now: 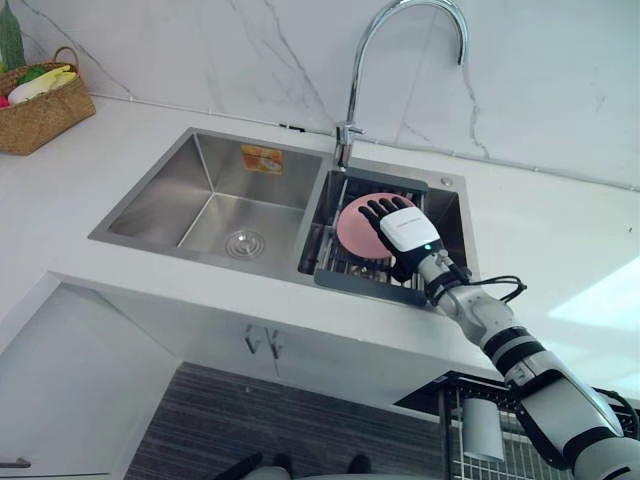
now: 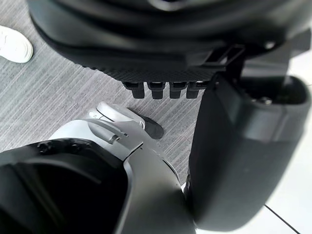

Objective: Walk over to the sink, pick up the cup, carry it to the dishwasher, place the cup inside the dishwasher, then close the dishwasher door

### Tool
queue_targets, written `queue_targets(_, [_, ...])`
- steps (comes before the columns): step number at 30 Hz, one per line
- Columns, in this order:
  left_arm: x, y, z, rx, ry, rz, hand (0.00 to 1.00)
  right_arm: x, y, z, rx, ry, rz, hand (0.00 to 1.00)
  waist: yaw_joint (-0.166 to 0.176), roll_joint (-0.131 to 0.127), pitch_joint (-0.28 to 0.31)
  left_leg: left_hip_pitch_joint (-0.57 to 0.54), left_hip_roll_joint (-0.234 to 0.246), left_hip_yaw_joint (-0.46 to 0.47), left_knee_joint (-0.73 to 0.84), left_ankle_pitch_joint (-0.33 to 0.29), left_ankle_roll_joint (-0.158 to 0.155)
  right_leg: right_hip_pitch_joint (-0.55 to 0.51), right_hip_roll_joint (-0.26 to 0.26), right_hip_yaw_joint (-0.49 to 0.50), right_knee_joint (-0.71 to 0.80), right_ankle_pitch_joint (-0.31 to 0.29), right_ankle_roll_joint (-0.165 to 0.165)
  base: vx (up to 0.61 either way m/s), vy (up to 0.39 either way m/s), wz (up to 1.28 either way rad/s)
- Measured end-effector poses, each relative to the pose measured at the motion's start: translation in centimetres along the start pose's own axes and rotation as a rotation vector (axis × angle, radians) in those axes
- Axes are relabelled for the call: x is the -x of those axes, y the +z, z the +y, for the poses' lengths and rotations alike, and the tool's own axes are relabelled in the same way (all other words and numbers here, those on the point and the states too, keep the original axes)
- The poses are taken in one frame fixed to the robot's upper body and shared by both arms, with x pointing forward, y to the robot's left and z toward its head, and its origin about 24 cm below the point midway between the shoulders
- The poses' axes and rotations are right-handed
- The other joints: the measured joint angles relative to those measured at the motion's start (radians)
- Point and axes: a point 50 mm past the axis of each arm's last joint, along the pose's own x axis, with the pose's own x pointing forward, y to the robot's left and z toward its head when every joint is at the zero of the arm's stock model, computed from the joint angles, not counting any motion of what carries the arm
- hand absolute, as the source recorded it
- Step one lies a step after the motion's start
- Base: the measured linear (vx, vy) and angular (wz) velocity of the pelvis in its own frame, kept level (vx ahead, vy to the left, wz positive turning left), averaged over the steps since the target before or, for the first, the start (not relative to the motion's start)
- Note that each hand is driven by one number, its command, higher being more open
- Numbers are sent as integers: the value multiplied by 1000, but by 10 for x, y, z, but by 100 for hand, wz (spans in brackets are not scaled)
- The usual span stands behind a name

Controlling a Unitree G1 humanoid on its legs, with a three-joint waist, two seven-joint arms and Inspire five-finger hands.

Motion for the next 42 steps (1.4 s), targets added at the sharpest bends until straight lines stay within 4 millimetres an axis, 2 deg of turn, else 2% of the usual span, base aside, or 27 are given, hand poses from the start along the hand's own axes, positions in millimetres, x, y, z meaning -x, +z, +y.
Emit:
queue_targets(20, [0, 0, 0, -6, -46, -7, 100, 9, -8, 11, 6, -53, 66, 100, 8, -1, 0, -2, -1, -31, -8, 17, 1, 9, -1, -37, 2, 0, 0, 0, 7, 4])
queue_targets(21, [0, 0, 0, -6, -51, -7, 100, 10, -9, 12, 4, -57, 65, 0, 10, -1, 0, -2, -1, -35, -11, 21, 1, 8, 0, -41, 2, 0, 0, -4, 13, 9])
queue_targets(26, [1, 1, 1, -9, -83, -13, 100, 13, -12, 16, 6, -70, 67, 0, 12, -1, 0, -9, -1, -40, -11, 26, 4, 5, 0, -47, 0, -2, -2, -2, 8, 3])
queue_targets(36, [1, 3, 1, -32, -97, -55, 100, 14, -10, 9, 13, -176, 14, 0, 17, 2, 1, -11, -3, -45, -17, 28, 7, 0, -1, -51, 1, -2, -4, 41, 24, 1])
queue_targets(42, [0, 5, -4, -76, -45, -116, 100, 11, 1, 0, -9, -224, -68, 0, 17, 14, 9, -11, -2, -42, -17, 27, 6, 0, -1, -42, 0, -2, -4, 12, 17, -1])
